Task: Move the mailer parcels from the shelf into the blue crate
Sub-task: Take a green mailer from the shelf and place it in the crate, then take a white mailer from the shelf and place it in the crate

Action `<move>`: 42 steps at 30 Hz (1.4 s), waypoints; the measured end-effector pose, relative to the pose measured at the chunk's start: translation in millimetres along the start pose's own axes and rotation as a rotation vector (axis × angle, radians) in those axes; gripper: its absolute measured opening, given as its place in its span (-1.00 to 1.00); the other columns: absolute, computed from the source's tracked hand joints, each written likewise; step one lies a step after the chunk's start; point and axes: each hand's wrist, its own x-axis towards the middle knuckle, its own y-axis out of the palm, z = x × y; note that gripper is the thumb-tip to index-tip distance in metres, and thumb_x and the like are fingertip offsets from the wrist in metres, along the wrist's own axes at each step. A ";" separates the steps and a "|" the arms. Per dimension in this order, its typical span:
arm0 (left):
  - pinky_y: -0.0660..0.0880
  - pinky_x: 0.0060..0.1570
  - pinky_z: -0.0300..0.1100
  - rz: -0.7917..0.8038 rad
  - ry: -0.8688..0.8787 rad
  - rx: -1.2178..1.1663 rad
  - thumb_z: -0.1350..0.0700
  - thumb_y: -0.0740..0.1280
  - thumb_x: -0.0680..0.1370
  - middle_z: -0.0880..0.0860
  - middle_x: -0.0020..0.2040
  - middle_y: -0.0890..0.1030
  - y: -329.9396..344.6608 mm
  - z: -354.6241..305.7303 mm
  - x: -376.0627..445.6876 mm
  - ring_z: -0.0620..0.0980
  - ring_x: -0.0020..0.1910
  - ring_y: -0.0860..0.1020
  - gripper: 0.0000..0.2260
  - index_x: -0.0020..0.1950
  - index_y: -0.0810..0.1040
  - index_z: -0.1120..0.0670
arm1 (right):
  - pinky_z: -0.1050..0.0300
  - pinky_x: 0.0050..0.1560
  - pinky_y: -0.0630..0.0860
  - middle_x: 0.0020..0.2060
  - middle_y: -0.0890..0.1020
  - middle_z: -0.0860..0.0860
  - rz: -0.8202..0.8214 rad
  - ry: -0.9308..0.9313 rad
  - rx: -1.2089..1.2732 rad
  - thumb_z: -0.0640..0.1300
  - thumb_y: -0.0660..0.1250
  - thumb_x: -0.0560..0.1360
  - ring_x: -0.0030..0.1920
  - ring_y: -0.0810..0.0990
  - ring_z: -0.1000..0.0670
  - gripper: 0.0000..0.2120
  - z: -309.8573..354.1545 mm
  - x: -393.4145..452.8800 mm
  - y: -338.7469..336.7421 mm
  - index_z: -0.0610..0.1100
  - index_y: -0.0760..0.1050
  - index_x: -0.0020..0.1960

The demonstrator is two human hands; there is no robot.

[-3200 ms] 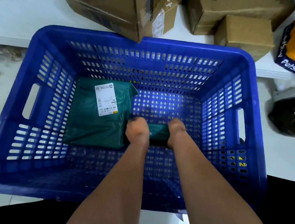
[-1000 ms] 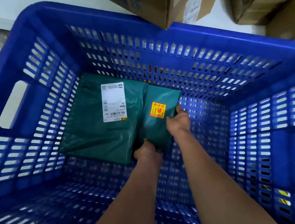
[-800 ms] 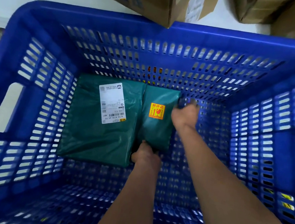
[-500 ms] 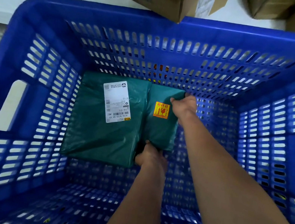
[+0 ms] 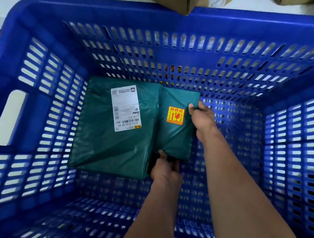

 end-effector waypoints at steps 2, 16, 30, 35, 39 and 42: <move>0.47 -0.41 -0.10 -0.014 0.009 0.009 0.09 0.35 0.58 0.07 0.00 0.57 -3.1 0.0 4.1 -0.05 -0.22 0.51 -0.70 0.28 0.47 0.16 | 0.23 0.30 0.36 0.41 0.43 0.05 0.041 0.021 -0.014 -0.14 0.29 0.61 0.31 0.46 0.05 -0.54 -0.6 0.7 -5.7 -0.07 0.34 0.49; 0.54 -0.03 -0.11 -0.003 0.130 0.236 0.10 0.31 0.61 0.06 0.24 0.56 0.2 -5.8 22.8 0.05 0.18 0.54 -0.64 0.38 0.38 0.13 | 0.01 0.35 0.36 0.45 0.38 0.06 0.265 0.090 -0.290 -0.08 0.19 0.64 0.39 0.40 -0.05 -0.46 26.5 -17.0 -26.8 0.11 0.10 0.56; 0.40 0.22 0.13 0.228 0.233 0.750 -0.01 0.07 0.62 0.13 -0.05 0.46 42.8 -46.5 -227.3 0.09 -0.13 0.47 -0.71 0.11 0.43 0.16 | 0.07 -0.35 0.20 -0.38 0.26 -0.08 0.048 0.069 -0.290 -0.29 0.00 0.63 -0.43 0.22 0.00 -0.74 117.1 -257.0 -84.5 -0.33 0.45 -0.03; 0.35 0.22 0.25 0.376 0.256 0.720 -0.10 0.06 0.64 0.20 0.21 0.45 43.2 -69.7 -385.4 0.29 0.29 0.41 -0.56 0.34 0.36 0.19 | 0.09 -0.27 0.48 -0.26 0.54 -0.20 0.072 -0.084 -0.131 -0.26 0.12 0.51 -0.33 0.49 -0.07 -0.84 191.2 -346.1 -99.3 -0.22 0.45 -0.16; 0.30 0.32 0.27 0.496 0.326 0.714 -0.13 0.08 0.62 0.21 0.35 0.43 33.1 -86.3 -481.8 0.31 0.36 0.36 -0.49 0.44 0.32 0.19 | 0.08 -0.22 0.50 -0.07 0.55 -0.18 0.073 -0.215 -0.094 -0.20 0.14 0.54 -0.16 0.57 -0.08 -0.72 255.0 -430.3 -115.5 -0.25 0.47 0.20; 0.26 0.37 0.27 0.584 0.380 0.671 -0.14 0.12 0.59 0.20 0.33 0.49 30.5 -97.5 -545.3 0.28 0.35 0.40 -0.49 0.41 0.36 0.16 | 0.03 -0.08 0.44 -0.20 0.43 -0.09 0.098 -0.243 -0.029 -0.13 0.10 0.61 -0.14 0.50 -0.09 -0.85 295.1 -487.4 -124.7 -0.16 0.42 0.02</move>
